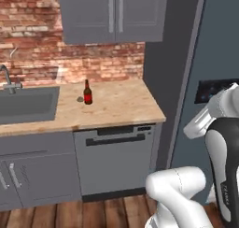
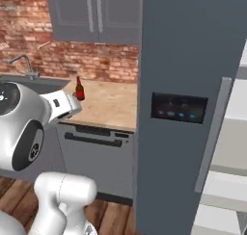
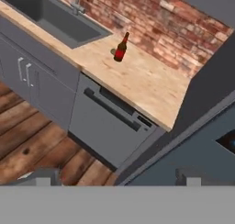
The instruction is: Place the beer on the top shelf of the fridge to keep it out of children's reach, and place the pear and garlic on lower shelves for easy access.
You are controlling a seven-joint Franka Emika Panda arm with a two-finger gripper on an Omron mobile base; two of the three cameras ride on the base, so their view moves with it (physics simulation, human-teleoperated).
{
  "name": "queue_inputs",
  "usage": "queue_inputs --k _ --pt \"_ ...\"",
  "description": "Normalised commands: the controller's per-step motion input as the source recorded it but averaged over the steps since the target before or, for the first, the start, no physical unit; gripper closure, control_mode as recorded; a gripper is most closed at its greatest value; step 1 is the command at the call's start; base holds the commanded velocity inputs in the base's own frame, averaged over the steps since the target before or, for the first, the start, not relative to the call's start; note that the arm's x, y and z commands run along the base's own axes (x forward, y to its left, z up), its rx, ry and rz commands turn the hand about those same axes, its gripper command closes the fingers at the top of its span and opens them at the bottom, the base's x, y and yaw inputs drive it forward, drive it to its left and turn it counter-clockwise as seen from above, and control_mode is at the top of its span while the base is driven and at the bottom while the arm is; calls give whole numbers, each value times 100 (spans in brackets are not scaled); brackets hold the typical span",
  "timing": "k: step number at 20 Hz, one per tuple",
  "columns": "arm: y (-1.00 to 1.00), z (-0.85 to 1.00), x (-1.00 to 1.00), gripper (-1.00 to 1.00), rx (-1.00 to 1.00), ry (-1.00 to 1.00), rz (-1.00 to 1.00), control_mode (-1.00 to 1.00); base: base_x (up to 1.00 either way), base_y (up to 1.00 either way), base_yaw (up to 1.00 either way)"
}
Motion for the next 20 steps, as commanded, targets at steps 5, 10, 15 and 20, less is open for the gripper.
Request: queue_inputs --k 5,10,15,20 --pt "0 0 0 -100 0 0 0 100 83 96 1" --pt "0 0 0 -100 0 0 0 100 83 83 -16" --pt "0 0 0 -100 0 0 0 100 80 65 -21" --pt "0 0 0 -100 0 0 0 100 74 20 -24"
